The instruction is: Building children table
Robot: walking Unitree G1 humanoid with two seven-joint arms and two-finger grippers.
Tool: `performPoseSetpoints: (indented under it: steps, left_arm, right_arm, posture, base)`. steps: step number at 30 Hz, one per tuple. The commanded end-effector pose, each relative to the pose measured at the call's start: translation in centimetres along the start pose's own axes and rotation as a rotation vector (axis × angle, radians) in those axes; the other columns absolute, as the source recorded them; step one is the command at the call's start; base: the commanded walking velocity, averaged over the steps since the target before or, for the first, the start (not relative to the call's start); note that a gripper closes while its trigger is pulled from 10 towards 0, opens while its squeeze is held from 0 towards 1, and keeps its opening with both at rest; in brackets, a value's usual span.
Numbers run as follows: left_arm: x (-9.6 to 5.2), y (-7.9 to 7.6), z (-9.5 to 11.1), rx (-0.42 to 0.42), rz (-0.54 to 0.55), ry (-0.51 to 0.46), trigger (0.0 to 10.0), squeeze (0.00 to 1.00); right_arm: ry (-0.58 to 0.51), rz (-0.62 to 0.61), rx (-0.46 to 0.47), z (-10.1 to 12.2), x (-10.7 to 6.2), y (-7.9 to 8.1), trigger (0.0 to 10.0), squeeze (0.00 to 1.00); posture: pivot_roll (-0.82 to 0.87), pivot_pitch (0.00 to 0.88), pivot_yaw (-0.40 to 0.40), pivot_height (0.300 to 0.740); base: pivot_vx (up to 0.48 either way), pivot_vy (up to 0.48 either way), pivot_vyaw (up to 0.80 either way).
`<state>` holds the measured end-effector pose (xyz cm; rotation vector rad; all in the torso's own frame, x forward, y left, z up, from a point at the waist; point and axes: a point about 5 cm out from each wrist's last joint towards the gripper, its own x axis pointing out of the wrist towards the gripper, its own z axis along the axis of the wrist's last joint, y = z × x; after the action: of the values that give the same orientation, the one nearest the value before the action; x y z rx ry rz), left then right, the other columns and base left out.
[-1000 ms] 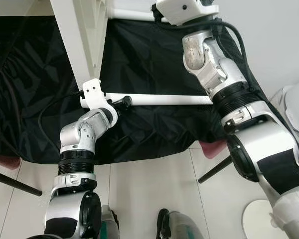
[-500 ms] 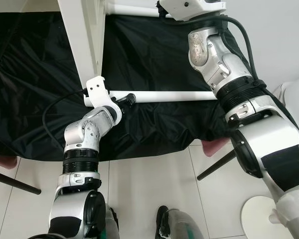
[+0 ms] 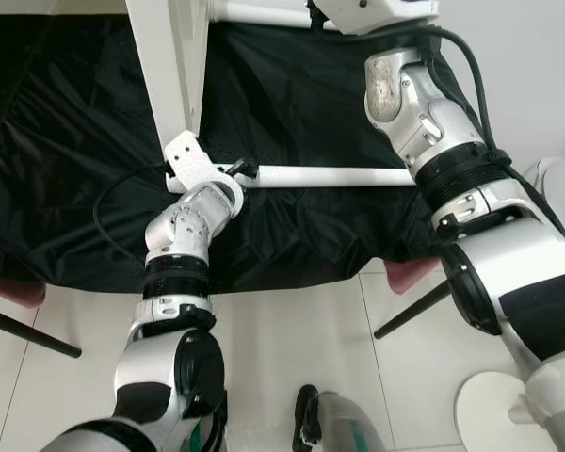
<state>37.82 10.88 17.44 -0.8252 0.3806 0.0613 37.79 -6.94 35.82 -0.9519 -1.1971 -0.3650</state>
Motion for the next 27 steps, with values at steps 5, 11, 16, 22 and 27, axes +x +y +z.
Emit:
performPoseSetpoints:
  steps: [5, 11, 16, 22, 27]
  left_arm:
    - [0.5, 1.9, -0.1, -0.073, 0.084, -0.016, 10.0, 0.0]
    - [1.2, 0.0, 1.1, -0.114, 0.049, -0.065, 4.4, 0.81]
    - [1.5, -1.6, 1.9, -0.127, -0.007, -0.1, 3.2, 1.0]
    - [1.6, -2.3, 2.3, -0.119, -0.044, -0.116, 0.0, 0.0]
    - [1.8, -2.7, 2.0, -0.059, -0.057, -0.092, 4.9, 0.0]
  right_arm:
    - [-0.041, -0.218, 0.104, 1.4, 3.0, -3.1, 0.0, 0.0]
    - [-0.04, -0.226, 0.111, 1.4, 3.1, -3.2, 0.0, 0.0]
    - [-0.039, -0.233, 0.113, 1.4, 3.3, -3.5, 0.0, 0.0]
    - [-0.038, -0.234, 0.114, 1.4, 3.3, -3.5, 0.0, 0.0]
    - [-0.041, -0.234, 0.12, 1.5, 3.3, -3.6, 0.0, 0.0]
  posture:
    - [0.01, 0.122, -0.013, 0.74]
    - [0.0, 0.114, -0.011, 0.74]
    - [0.0, 0.116, -0.008, 0.74]
    - [0.0, 0.123, -0.01, 0.74]
    - [0.0, 0.128, -0.01, 0.74]
  base:
    - [0.0, 0.0, 0.0]
    - [0.0, 0.0, 0.0]
    - [0.0, 0.0, 0.0]
    - [0.0, 0.0, 0.0]
    - [0.0, 0.0, 0.0]
